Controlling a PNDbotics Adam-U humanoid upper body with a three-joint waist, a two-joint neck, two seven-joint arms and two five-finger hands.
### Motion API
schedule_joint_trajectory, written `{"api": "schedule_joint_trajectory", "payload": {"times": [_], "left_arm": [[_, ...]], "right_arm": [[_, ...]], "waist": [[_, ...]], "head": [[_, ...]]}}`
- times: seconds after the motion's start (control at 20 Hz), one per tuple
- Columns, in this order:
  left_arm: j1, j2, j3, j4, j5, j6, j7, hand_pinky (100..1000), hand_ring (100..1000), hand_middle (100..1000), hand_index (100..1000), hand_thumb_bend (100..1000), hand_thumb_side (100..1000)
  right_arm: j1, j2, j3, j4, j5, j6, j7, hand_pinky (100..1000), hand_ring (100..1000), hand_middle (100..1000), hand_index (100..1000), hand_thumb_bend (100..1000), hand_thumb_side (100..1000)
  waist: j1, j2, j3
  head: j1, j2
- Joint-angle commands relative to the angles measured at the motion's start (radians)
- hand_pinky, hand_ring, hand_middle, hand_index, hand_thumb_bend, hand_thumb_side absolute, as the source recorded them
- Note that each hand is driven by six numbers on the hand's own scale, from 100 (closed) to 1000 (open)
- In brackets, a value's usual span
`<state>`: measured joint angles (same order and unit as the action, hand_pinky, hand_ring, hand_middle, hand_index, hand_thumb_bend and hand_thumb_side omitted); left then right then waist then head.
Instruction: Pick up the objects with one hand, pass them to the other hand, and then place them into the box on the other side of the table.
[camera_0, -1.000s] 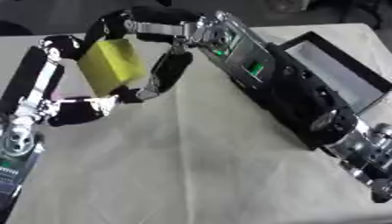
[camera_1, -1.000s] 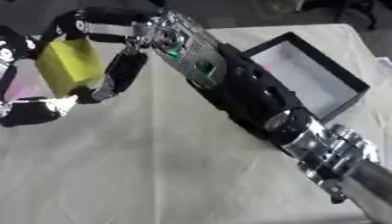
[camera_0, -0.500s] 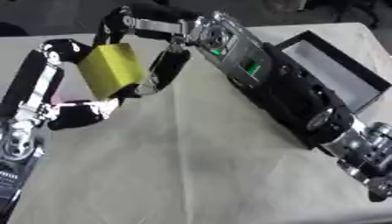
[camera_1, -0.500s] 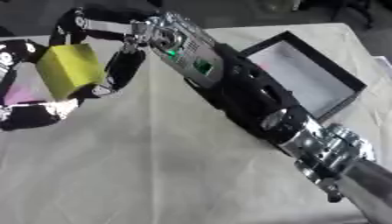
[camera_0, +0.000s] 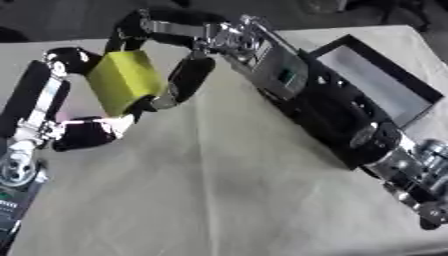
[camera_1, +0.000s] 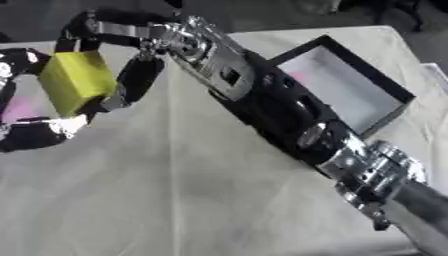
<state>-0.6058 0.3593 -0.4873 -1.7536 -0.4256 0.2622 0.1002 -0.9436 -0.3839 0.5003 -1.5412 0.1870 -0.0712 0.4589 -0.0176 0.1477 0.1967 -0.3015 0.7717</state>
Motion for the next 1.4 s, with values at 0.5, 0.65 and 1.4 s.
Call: {"api": "schedule_joint_trajectory", "payload": {"times": [0.5, 0.65, 1.4], "left_arm": [[-0.008, 0.022, 0.02, 0.005, -0.14, 0.067, -0.089, 870, 757, 708, 828, 898, 648], [-0.003, 0.02, 0.031, 0.018, -0.165, 0.117, -0.071, 868, 755, 705, 825, 905, 650], [0.019, 0.049, 0.035, 0.001, -0.129, 0.209, -0.039, 860, 745, 694, 817, 866, 606]], "right_arm": [[-0.011, -0.039, -0.023, -0.021, -0.013, -0.003, 0.026, 806, 557, 427, 537, 368, 100], [-0.01, -0.048, -0.029, -0.023, -0.016, 0.0, 0.026, 805, 556, 426, 535, 372, 100], [0.032, -0.166, -0.11, -0.035, -0.085, 0.058, 0.02, 804, 545, 436, 539, 335, 100]], "waist": [[0.001, -0.024, -0.002], [0.001, -0.024, -0.004], [0.0, -0.026, -0.017]], "head": [[-0.007, -0.002], [-0.008, -0.002], [-0.005, -0.002]]}}
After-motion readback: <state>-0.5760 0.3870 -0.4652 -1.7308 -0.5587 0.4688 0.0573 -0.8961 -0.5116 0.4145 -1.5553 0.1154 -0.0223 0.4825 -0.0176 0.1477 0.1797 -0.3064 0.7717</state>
